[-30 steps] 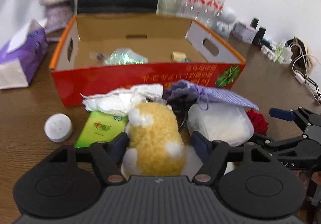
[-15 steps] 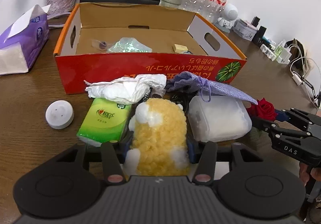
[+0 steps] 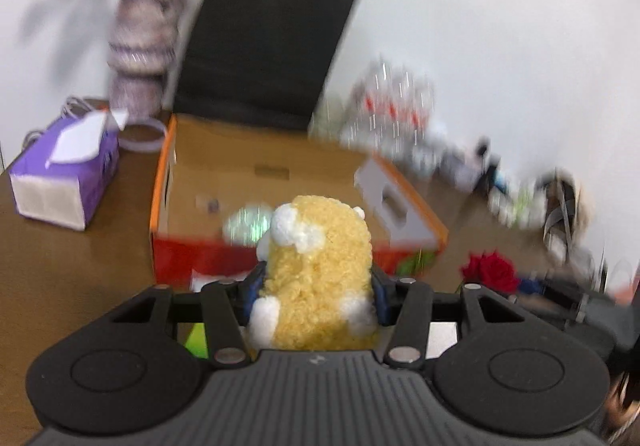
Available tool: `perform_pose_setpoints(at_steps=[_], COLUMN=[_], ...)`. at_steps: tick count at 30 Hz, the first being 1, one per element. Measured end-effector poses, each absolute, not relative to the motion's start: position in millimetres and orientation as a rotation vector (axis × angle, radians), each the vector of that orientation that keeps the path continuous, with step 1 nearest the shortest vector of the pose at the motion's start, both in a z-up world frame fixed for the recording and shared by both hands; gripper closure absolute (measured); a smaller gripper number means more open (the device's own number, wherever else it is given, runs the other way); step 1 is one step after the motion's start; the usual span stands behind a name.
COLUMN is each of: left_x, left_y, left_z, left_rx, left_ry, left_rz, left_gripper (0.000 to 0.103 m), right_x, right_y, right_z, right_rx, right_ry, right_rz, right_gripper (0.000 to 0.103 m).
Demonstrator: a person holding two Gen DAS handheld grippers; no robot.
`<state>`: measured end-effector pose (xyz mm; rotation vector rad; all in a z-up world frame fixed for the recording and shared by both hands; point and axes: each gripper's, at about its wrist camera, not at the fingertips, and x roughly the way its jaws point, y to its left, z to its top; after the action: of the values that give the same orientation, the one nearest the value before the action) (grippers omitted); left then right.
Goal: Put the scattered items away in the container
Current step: 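Carry plush toy and rose into cardboard box and open both tools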
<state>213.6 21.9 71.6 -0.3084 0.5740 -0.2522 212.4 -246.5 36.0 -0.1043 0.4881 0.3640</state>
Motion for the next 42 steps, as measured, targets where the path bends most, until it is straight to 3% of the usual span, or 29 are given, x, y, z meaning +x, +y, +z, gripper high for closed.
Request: perform_pose_setpoints(at_steps=[9,17,26,33,35,37,38,42], left_x=[247.6,289.9,341.3,343.8,345.1,343.6,342.0,340.9], left_y=[19.1,28.0,32.4,34.9,34.2,33.8,33.3,28.6], left_z=[81.6,70.1,37.2,30.1,31.3,35.1,37.2,41.7], left_rx=[-0.366,-0.404,-0.393,-0.399,-0.391,-0.387,-0.381,-0.321], left_ry=[0.386,0.329,0.468,0.478,0.486,0.492,0.487,0.49], left_rz=[-0.129,-0.019,0.035,0.052,0.05,0.05,0.058,0.076], left_gripper=[0.052,0.052,0.052,0.051,0.042,0.0,0.0,0.0], right_x=[262.3,310.2,371.6,378.4,378.3,380.1,380.5,379.7], right_y=[-206.3,-182.3,-169.5,-170.0,-170.8,-171.6,-171.4,-170.9], right_z=[69.6,62.9,29.8,17.0,18.7,19.2,19.6,22.2], right_rx=[-0.005,0.019,0.012,0.009,0.007,0.0,-0.008,-0.042], right_ry=[0.403,0.427,0.576,0.615,0.618,0.631,0.638,0.636], right_rz=[0.348,0.328,0.281,0.29,0.289,0.287,0.281,0.253], right_gripper=[0.061,0.061,0.061,0.06,0.053,0.02,0.001,0.0])
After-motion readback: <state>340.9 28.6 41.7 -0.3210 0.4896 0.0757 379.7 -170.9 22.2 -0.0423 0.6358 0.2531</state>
